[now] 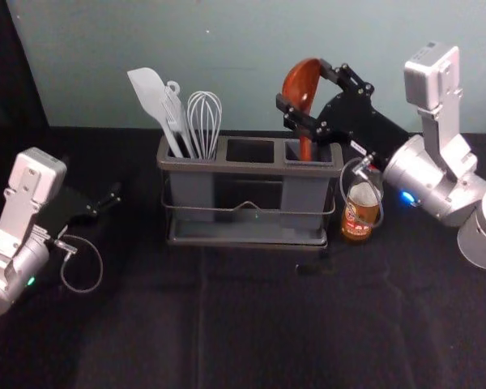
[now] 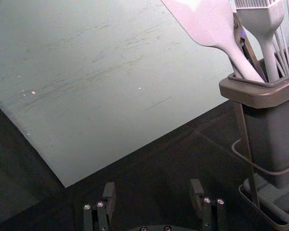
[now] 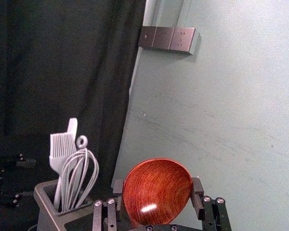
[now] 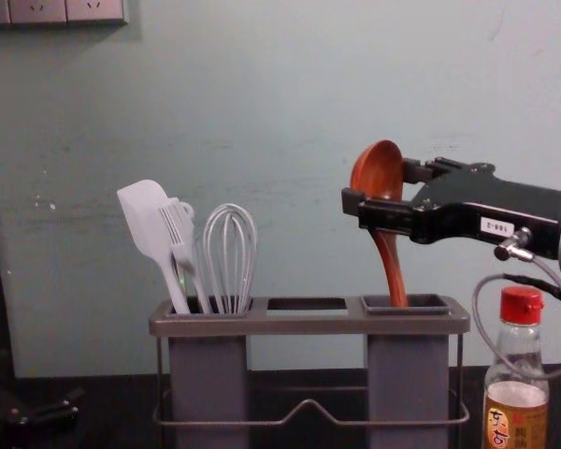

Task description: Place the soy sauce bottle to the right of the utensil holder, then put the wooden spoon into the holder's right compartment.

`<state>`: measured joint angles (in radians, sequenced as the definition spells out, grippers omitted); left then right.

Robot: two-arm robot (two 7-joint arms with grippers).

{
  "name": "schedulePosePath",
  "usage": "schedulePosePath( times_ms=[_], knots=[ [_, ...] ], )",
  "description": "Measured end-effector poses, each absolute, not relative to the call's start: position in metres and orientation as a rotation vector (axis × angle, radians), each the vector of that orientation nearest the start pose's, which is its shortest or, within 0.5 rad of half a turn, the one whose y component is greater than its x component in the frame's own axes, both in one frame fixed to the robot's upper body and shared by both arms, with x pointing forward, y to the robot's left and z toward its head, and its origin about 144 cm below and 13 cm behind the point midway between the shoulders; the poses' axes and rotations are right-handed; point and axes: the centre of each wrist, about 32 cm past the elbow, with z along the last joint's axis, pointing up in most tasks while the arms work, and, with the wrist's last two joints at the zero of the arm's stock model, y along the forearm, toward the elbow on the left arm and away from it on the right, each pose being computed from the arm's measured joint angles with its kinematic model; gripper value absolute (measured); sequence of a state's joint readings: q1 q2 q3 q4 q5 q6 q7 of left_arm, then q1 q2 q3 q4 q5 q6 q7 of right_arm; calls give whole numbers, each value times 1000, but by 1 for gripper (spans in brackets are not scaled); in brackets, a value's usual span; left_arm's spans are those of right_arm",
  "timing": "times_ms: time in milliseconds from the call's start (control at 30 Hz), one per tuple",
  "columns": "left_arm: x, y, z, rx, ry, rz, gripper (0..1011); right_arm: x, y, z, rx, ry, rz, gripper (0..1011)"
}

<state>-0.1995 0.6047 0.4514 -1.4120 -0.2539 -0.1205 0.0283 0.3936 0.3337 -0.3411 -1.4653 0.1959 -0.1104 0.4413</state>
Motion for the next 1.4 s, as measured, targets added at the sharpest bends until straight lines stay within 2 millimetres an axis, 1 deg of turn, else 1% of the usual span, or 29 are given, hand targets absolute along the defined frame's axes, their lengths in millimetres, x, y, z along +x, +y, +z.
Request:
schedulePosePath(
  times_ms=[300,667,1400],
  knots=[
    [489,310,1140,304,-285,1248,1005,544,-240,1228,-7,-312,-862,838],
    [489,310,1140,305,-285,1248,1005,538,-242,1218,-25,-261,-875,838],
    [489,310,1140,304,-285,1248,1005,536,-241,1216,-39,-237,-872,838]
  ],
)
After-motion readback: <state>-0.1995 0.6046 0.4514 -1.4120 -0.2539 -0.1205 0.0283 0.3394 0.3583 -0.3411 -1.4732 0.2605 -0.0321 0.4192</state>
